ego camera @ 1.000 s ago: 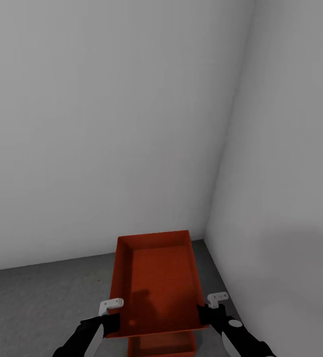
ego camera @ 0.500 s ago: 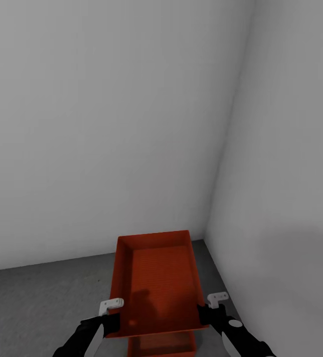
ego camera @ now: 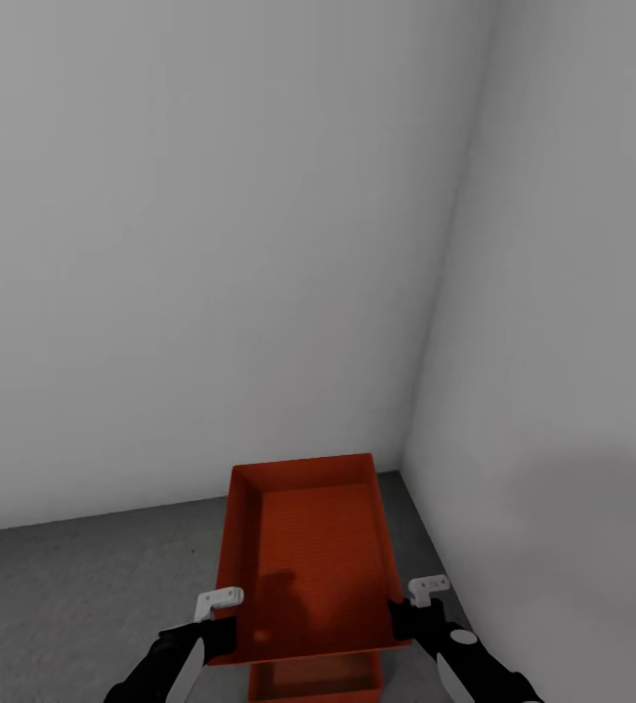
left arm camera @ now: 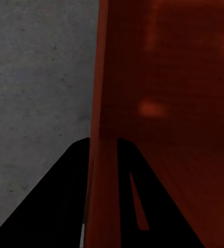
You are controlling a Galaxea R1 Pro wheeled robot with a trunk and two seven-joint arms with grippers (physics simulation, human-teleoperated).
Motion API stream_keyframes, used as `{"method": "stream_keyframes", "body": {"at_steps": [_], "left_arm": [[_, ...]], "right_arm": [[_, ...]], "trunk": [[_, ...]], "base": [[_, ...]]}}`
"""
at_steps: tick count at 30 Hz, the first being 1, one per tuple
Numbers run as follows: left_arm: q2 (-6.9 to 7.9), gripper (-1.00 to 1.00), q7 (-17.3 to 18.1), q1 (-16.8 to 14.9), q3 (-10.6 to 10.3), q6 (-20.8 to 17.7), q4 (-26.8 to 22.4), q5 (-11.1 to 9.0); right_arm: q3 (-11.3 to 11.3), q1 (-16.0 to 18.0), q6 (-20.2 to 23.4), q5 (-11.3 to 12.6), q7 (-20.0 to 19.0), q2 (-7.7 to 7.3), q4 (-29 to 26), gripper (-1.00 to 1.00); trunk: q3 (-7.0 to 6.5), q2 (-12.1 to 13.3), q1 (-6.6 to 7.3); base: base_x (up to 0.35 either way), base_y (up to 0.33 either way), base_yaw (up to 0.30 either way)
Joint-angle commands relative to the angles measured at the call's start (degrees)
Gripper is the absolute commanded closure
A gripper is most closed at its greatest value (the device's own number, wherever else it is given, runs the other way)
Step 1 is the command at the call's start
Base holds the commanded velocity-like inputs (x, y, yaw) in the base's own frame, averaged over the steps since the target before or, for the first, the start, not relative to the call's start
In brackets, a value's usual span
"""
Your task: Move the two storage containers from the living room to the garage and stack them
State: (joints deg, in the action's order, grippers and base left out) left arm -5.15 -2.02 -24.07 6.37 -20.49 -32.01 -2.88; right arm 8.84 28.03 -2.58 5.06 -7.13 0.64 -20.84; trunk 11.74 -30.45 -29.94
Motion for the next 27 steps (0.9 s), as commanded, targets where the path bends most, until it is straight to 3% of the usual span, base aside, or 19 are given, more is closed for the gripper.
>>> {"method": "stream_keyframes", "body": {"at_steps": [1, 14, 27], "left_arm": [[0.76, 1.00, -1.59, -0.05, 0.40, 1.55, -2.18, 1.30], [0.76, 1.00, -1.59, -0.02, 0.40, 1.56, -2.18, 1.30], [0.76, 1.00, -1.59, -0.02, 0.40, 1.56, -2.18, 1.34]], "right_arm": [[1.62, 0.01, -0.23, 0.65, -1.83, -0.09, 0.19, 1.00], [1.65, 0.01, -0.23, 0.65, -1.83, -0.03, 0.19, 1.00], [1.62, 0.01, -0.23, 0.66, -1.83, -0.08, 0.19, 1.00]], "trunk": [[0.10, -0.09, -0.02], [0.10, -0.09, -0.02], [2.44, -5.31, -2.88]], "base": [[0.000, 0.000, 0.000], [0.000, 0.000, 0.000], [0.000, 0.000, 0.000]]}}
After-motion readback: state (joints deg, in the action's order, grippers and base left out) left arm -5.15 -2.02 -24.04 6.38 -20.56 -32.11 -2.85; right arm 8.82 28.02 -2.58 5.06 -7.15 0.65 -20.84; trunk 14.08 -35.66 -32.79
